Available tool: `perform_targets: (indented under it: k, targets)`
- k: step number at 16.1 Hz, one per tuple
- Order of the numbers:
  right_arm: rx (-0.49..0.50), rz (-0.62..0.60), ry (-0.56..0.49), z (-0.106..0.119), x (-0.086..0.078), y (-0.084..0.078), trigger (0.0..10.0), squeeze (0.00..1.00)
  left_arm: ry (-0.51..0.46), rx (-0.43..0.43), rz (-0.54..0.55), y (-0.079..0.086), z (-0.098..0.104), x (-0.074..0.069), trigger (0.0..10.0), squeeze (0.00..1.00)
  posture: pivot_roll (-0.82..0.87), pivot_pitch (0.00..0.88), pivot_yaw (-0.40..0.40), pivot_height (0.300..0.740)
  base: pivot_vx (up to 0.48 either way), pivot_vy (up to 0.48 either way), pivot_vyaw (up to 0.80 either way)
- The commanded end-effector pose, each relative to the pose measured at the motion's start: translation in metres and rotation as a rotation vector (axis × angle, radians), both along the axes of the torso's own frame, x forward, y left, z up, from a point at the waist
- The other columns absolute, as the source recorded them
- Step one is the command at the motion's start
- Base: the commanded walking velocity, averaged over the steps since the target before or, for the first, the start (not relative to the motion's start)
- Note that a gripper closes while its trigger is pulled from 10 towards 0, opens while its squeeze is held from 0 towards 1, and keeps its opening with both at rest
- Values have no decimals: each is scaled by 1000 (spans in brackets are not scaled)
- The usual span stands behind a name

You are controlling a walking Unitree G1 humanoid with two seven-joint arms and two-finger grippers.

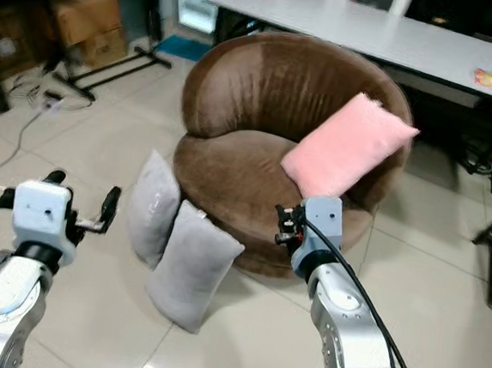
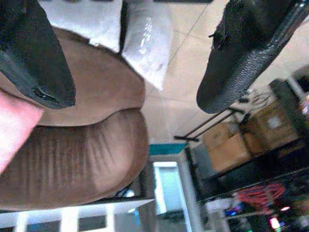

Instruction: Move the pillow to the sofa from floor

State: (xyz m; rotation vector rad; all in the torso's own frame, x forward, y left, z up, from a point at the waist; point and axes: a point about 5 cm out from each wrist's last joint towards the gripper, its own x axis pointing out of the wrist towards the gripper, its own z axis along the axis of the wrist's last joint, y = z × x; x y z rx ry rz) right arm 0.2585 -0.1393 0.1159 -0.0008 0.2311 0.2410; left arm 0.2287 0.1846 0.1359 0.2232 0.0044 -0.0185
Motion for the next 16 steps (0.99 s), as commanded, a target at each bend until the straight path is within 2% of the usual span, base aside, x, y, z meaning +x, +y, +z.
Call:
perform_targets:
  k: [1, 4, 10, 13, 16]
  targets:
    - [3, 46, -22, 7, 2, 8, 10000, 0, 14, -15, -1, 0, -2, 0, 10000, 0, 1, 0, -1, 740, 262, 0, 800]
    - [-2, 32, -18, 5, 3, 6, 10000, 0, 11, -11, -2, 1, -2, 2, 10000, 0, 12, 0, -11, 740, 292, 0, 800]
    - [28, -42, -16, 3, 6, -1, 10000, 0, -1, -8, 35, 12, 0, 0, 10000, 0, 20, 0, -11, 740, 310, 0, 0]
    - [-11, 9, -33, 4, 5, 5, 10000, 0, 1, -6, 32, 13, 0, 0, 10000, 0, 19, 0, -8, 740, 314, 0, 0]
    - [-10, 4, -41, 5, 5, 5, 10000, 0, 7, -3, 27, 11, -2, 0, 10000, 0, 18, 0, -6, 740, 314, 0, 0]
